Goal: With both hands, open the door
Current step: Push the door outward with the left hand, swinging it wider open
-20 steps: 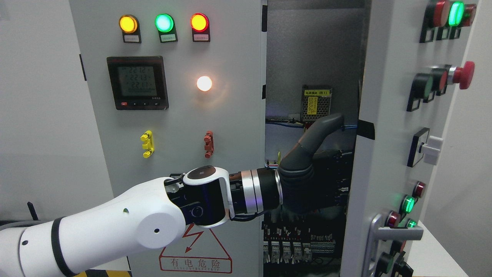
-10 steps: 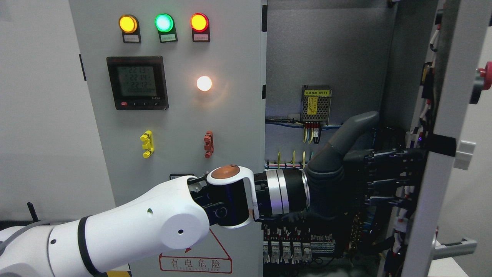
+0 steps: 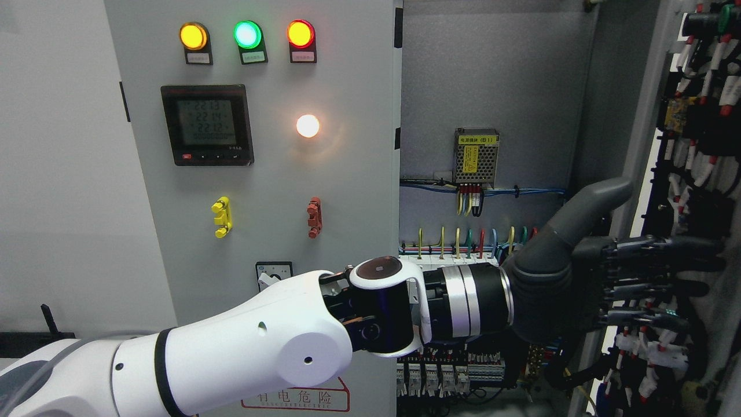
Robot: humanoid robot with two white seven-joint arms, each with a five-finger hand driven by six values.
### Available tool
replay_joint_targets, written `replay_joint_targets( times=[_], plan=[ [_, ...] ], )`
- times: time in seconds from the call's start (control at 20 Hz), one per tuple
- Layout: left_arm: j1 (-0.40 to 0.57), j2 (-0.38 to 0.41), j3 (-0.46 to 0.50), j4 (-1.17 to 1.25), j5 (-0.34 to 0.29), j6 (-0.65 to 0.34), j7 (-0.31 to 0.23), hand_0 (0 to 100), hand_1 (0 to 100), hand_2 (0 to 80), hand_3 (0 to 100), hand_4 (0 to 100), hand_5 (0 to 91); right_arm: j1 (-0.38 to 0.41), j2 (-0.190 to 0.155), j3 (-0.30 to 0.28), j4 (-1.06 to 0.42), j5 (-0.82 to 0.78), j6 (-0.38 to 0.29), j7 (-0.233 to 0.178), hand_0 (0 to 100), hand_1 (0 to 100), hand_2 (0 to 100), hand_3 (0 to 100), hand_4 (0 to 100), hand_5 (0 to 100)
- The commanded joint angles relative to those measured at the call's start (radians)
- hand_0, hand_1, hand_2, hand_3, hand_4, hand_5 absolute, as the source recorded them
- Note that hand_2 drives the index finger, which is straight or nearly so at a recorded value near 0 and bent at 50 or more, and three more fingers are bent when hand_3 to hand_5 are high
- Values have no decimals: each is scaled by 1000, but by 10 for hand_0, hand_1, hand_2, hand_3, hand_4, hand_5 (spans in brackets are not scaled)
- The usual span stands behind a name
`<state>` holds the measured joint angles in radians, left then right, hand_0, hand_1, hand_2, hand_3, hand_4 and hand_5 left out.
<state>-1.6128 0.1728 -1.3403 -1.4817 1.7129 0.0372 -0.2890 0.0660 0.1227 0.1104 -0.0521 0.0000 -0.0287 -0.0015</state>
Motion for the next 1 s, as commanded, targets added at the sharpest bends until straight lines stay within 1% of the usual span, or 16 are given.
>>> replay_joint_targets(
  times=[0.0,0.2,0.3,0.55,0.75,0.95],
  plan=[
    [1,-114,21,6,-6,1,5,0,0,0,0,0,0,0,0,0,0,25,0,0,384,0,0,0,0,0],
    [1,-171,38,12,-58,0,47,0,0,0,0,0,0,0,0,0,0,25,0,0,384,0,0,0,0,0],
    [2,-187,38,17,-61,0,51,0,0,0,0,0,0,0,0,0,0,25,0,0,384,0,0,0,0,0],
    [14,-197,35,35,-62,-2,59,0,0,0,0,0,0,0,0,0,0,25,0,0,384,0,0,0,0,0],
    [16,-200,33,41,-62,-5,126,0,0,0,0,0,0,0,0,0,0,25,0,0,383,0,0,0,0,0],
    [16,-210,29,44,-64,-10,177,0,0,0,0,0,0,0,0,0,0,25,0,0,384,0,0,0,0,0]
  ],
)
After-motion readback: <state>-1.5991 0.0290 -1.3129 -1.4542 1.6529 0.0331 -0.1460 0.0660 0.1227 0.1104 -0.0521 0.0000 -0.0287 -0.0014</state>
